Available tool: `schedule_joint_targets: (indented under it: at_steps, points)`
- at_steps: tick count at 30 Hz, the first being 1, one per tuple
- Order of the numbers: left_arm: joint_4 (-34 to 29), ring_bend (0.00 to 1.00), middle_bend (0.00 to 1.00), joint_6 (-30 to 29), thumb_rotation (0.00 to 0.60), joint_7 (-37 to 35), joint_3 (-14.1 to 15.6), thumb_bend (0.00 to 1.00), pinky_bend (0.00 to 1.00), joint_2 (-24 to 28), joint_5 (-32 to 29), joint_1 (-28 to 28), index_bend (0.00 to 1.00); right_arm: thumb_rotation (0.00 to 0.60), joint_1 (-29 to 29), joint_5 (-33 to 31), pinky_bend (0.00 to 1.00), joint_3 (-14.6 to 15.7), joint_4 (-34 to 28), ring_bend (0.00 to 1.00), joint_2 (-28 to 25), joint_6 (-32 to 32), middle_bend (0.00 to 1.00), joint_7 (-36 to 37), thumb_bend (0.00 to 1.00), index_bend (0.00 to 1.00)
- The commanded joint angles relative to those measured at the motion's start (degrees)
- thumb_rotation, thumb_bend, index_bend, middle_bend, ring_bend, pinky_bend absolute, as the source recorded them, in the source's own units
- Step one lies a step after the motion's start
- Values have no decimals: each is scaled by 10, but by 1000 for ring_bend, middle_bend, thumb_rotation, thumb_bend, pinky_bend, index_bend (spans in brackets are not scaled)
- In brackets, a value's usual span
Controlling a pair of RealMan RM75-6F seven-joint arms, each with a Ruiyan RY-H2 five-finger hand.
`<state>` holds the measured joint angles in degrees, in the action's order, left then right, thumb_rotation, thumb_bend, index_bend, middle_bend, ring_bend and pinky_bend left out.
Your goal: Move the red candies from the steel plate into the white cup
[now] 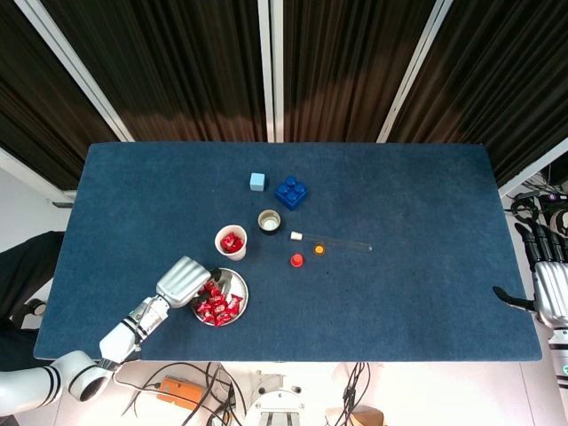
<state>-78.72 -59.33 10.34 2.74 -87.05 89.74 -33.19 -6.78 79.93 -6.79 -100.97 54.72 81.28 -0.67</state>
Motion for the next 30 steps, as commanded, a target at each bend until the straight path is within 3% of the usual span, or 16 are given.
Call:
schedule_joint_targets:
  at_steps: [1, 8, 14, 21, 25, 30]
  points:
    - [2, 910, 921, 5, 600, -2, -1, 243, 829, -3, -3, -2, 447, 600, 0, -1, 126, 0, 0, 0, 1, -1, 30, -1, 257, 0]
    - [10, 911, 921, 14, 600, -4, -3, 290, 829, -7, -11, -5, 493, 600, 2, -1, 126, 1, -1, 0, 0, 1, 30, 0, 257, 0]
    - [14, 917, 921, 14, 600, -22, -3, 418, 829, -9, -11, -5, 568, 600, 1, 0, 126, 2, 0, 0, 1, -1, 30, 1, 257, 0]
    - [-36, 919, 922, -29, 600, -71, -12, 430, 829, 24, 2, 4, 582, 600, 1, 3, 126, 2, 3, 0, 2, 0, 30, 5, 258, 0]
    - [-81, 918, 922, -76, 600, -90, -32, 425, 829, 52, 11, 13, 582, 600, 2, 5, 126, 3, 6, 0, 1, 2, 30, 11, 258, 0]
    - [-108, 919, 922, -82, 600, -100, -80, 417, 829, 58, -18, -3, 581, 600, 6, 6, 126, 4, 12, 0, 1, 6, 30, 21, 258, 0]
